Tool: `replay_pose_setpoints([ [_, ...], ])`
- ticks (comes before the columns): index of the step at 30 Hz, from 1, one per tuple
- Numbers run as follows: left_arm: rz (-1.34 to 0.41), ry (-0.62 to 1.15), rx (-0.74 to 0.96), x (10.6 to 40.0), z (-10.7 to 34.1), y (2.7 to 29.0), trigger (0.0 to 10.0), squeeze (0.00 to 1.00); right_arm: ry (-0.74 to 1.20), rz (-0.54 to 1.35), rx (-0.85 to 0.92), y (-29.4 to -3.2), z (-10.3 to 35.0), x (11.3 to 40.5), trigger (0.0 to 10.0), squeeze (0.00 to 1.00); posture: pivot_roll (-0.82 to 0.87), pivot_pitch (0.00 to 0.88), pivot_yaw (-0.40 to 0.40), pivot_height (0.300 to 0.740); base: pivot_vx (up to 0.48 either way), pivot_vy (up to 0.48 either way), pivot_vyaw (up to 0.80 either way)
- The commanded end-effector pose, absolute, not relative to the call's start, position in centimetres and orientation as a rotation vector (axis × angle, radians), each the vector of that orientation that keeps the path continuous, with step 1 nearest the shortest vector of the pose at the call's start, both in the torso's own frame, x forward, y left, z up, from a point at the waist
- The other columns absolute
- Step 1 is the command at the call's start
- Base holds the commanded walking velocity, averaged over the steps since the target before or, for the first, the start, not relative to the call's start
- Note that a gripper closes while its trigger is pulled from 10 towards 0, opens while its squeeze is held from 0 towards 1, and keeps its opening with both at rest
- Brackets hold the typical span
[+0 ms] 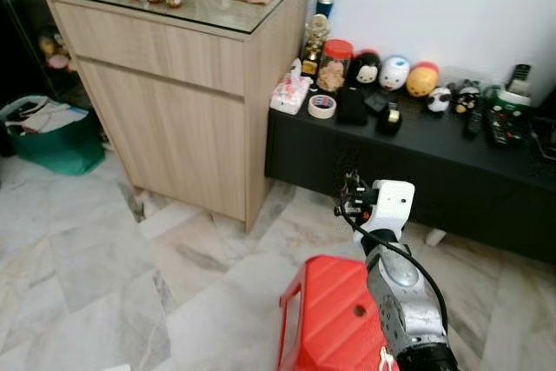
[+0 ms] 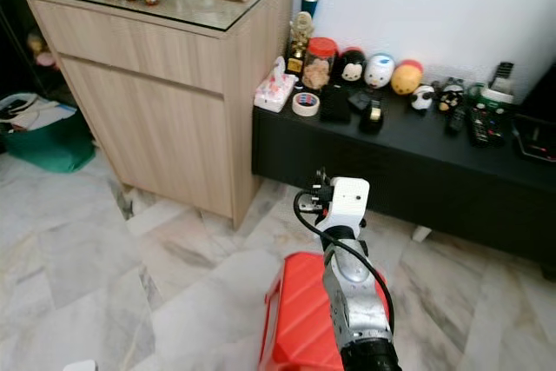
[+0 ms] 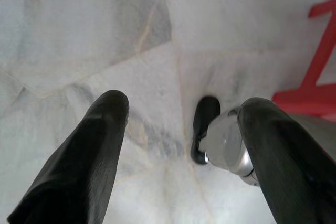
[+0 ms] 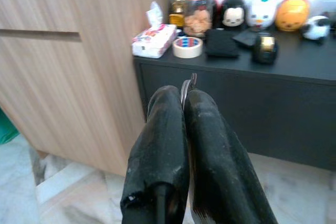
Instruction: Hang keys on a hook
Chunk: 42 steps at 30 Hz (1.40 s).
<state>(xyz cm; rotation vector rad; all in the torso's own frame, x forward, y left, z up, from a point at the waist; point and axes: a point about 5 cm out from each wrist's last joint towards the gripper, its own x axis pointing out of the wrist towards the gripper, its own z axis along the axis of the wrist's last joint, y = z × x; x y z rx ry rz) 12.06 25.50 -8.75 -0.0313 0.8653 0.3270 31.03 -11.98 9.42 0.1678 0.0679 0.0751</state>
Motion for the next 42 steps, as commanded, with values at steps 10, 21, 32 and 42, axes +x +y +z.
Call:
replay_pose_setpoints([
  [10, 0.358, 0.968, -0.043, 10.4, -9.2, 26.7, 10.0, 0.0, 0.058, 0.058, 0.188, -11.8, 10.3, 31.5, 10.0, 0.0, 0.09, 0.0, -0.074, 0.74, -0.302, 0.0, 0.0],
  [21, 0.367, 0.969, -0.044, 10.3, -8.9, 27.7, 10.0, 0.0, 0.054, 0.013, 0.182, -13.1, 10.6, 31.3, 10.0, 0.0, 0.07, 0.0, -0.068, 0.74, -0.304, 0.0, 0.0],
  [32, 0.347, 0.95, -0.053, 11.4, -8.9, 26.6, 10.0, 0.0, 0.061, -0.019, 0.165, -14.0, 10.6, 31.4, 10.0, 0.0, 0.07, 0.0, -0.078, 0.74, -0.305, 0.0, 0.0],
  [42, 0.347, 0.957, -0.048, 11.4, -9.0, 26.6, 10.0, 0.0, 0.069, -0.044, 0.16, -14.3, 10.6, 31.4, 10.0, 0.0, 0.07, 0.0, -0.081, 0.74, -0.243, 0.0, 0.0],
])
